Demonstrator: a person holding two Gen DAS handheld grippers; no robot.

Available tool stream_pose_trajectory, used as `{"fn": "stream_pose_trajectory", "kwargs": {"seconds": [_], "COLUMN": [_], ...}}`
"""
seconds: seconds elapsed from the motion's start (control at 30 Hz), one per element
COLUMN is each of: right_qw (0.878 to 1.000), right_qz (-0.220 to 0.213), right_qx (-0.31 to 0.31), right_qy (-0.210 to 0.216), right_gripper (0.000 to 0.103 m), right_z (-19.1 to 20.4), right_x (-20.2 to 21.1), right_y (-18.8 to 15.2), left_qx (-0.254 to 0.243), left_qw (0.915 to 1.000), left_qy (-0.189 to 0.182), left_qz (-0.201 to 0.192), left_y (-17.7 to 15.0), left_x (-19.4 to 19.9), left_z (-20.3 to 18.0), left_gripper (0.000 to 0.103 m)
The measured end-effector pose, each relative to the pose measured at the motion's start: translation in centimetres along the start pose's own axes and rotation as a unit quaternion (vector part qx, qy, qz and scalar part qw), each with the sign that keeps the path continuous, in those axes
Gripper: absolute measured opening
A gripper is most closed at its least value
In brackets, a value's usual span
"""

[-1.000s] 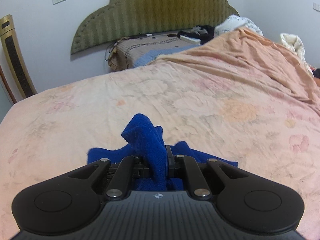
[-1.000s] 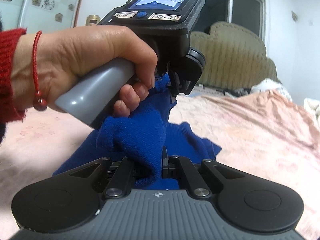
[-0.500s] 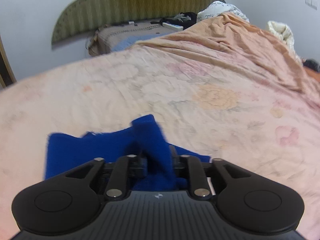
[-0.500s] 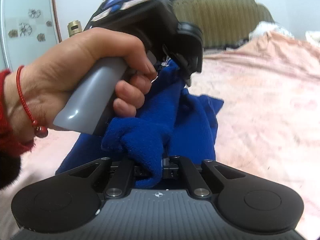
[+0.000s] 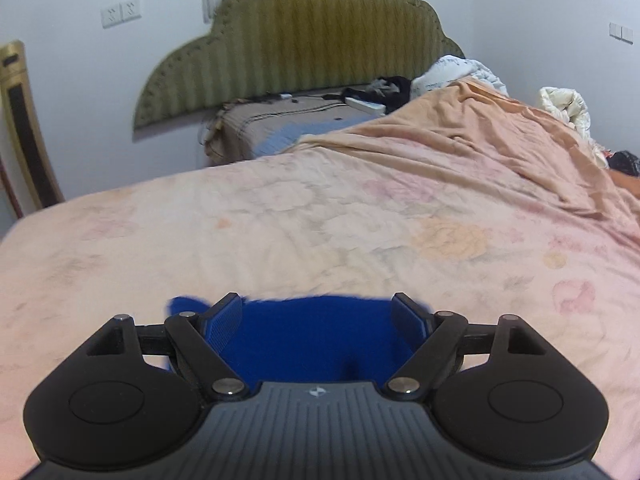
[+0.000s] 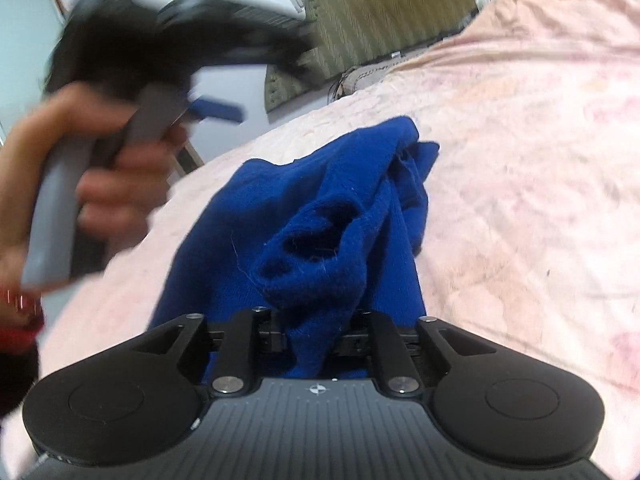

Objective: Fold small clothes
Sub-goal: 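Fold the held sweater edge over onto itself and open both grippers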

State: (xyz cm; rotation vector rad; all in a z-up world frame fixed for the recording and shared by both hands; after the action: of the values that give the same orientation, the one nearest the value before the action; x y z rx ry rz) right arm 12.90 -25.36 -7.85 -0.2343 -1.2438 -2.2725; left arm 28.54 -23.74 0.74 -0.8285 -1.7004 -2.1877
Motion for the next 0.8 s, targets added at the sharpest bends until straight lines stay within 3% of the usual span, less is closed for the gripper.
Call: {"fn": "stream_pose_trajectory", "kwargs": {"seconds": [0.2,0.27,0.37,0.53,0.67,0.8], "right_qw": [0.994,0.995,0.997,0.998,0.999,0.994], "right_qz": [-0.036,-0.037,-0.019,-0.004,-0.007,-0.037], "right_qx": [-0.090,-0.082,-0.074,-0.055,-0.037,0.043], "right_qy": [0.059,0.041,0.013,-0.009,-0.035,-0.088], "right_gripper": [0.043,0.040,0.015,0.014,0.032,0.034], "right_z": [-1.3,-1.5,-2.1,-2.4,-2.3,-0.8], "right_x": [2.7,3.0,2.6,3.0,3.5,4.6], "right_y": [0.9,1.1,0.9,0.3,0.8,2.4], "left_qx": [-0.021,-0.015,-0.002,0.007,0.009,0.008], "left_qw": [0.9990,0.9987,0.9989,0.9979,0.9975,0.9977], "left_qy": [0.038,0.047,0.046,0.058,0.064,0.063], "left_qz": [-0.011,-0.006,0.013,0.027,0.028,0.026], "left_y": [-5.1,-6.9,-8.8,-10.1,-10.0,-10.2], "left_x": [2.5,2.9,2.9,2.9,2.8,2.9], "left_z": [3.3,4.2,5.0,5.6,5.4,5.0], "left_gripper": [0.084,0.084,0.084,0.084,0.084,0.084]}}
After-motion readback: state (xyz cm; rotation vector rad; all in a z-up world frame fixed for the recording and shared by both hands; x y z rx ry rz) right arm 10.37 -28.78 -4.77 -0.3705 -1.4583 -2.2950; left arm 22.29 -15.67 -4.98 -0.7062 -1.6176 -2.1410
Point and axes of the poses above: each gripper's, at about its wrist camera, not at the fingertips, and x roughly against the way its jaws point, z to its left, y to its top, the point moved 8 cm from there along -x, roughly the way its jaws point, and after that the axes turned 10 degrees about y, right-handed, at the moved point
